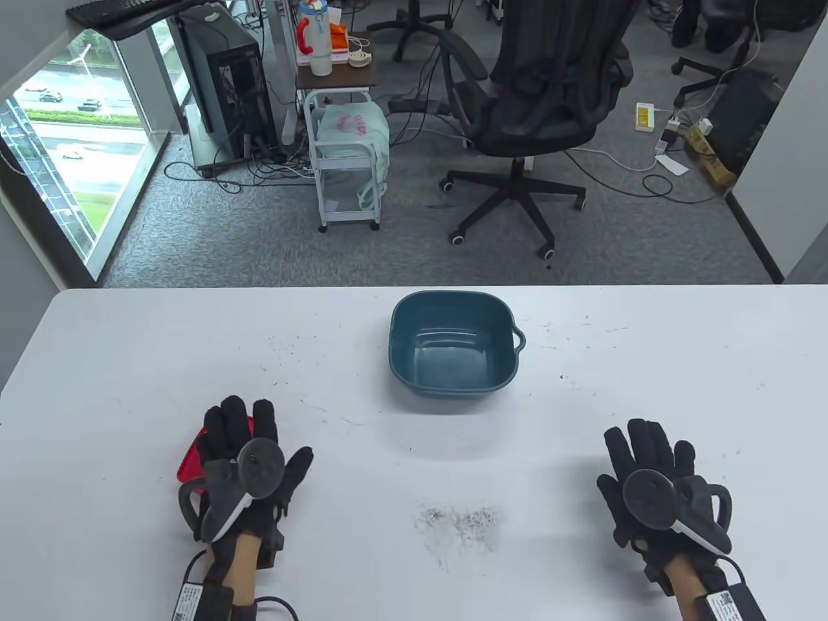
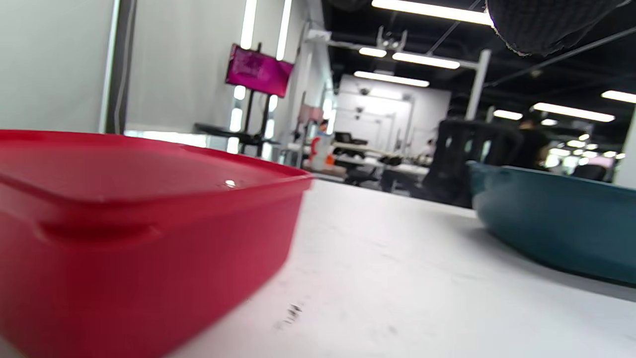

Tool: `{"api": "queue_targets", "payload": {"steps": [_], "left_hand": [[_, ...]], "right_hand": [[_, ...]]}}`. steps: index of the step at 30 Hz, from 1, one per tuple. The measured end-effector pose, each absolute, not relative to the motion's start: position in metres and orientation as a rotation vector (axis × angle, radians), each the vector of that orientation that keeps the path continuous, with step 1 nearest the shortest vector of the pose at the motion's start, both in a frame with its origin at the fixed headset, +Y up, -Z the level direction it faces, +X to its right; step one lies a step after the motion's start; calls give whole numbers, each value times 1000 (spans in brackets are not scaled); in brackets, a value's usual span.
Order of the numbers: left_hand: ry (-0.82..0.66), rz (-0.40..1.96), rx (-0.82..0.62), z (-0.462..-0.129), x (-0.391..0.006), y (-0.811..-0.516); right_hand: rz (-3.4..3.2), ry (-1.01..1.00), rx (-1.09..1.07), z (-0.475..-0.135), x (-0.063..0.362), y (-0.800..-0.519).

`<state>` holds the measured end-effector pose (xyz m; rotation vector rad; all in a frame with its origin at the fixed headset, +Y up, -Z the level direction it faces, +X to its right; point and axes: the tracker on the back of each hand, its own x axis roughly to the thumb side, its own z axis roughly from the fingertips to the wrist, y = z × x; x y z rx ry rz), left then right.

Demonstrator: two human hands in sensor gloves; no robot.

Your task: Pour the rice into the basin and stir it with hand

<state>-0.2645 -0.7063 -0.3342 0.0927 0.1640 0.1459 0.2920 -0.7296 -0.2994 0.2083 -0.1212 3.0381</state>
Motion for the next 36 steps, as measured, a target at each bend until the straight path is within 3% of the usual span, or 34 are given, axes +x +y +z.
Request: {"api": "queue_targets", "payload": {"steps": [2, 4, 11, 15, 19, 23, 25, 31, 36], "left_hand": [[206, 100, 33, -346, -277, -708], [281, 35, -114, -358, -291, -717], [427, 216, -493, -375, -318, -755], [417, 193, -443, -379, -319, -751], [388, 192, -296, -377, -315, -745], [201, 290, -231, -377, -286, -724], [34, 351, -231, -377, -258, -711], [-445, 147, -239, -356, -122, -683], [-674, 100, -287, -339, -30, -697]], "right_hand": [[3025, -121, 201, -300, 294, -728], [3009, -116, 199, -300, 295, -728], [3013, -65, 187, -299, 296, -729], [3009, -37, 186, -300, 295, -729], [2996, -22, 179, -300, 296, -729], [2966, -13, 183, -302, 298, -729], [2950, -24, 187, -302, 298, -729], [2936, -5, 197, -303, 296, -731], [2929, 44, 221, -305, 296, -735]]}}
